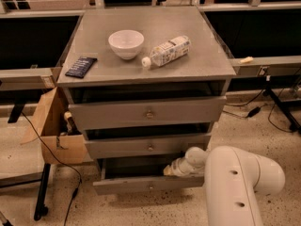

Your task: Open bottom drawer

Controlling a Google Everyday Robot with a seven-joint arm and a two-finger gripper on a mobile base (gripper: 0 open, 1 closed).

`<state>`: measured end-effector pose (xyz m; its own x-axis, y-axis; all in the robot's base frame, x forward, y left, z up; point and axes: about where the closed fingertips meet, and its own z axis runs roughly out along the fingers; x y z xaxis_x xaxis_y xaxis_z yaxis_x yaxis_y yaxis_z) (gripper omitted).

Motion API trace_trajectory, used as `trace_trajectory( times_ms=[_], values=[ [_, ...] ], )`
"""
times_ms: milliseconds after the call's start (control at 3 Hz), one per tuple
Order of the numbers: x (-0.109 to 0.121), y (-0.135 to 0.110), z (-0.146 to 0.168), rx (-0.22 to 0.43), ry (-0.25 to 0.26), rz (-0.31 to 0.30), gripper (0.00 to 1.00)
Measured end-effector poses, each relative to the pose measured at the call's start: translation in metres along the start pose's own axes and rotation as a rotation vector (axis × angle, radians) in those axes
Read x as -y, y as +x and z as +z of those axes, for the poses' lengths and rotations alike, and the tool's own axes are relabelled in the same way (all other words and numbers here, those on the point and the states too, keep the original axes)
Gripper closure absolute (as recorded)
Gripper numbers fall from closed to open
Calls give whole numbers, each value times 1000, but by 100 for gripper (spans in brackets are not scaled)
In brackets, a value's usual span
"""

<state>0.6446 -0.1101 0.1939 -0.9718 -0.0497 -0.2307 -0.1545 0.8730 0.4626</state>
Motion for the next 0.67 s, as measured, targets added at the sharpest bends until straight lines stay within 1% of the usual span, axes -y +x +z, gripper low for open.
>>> trace_trajectory(
  times_ms=[333, 667],
  values=[
    [-1, -2, -1, 0, 0, 0, 100],
    [-1, 3, 0, -20, -4, -19, 100]
  ],
)
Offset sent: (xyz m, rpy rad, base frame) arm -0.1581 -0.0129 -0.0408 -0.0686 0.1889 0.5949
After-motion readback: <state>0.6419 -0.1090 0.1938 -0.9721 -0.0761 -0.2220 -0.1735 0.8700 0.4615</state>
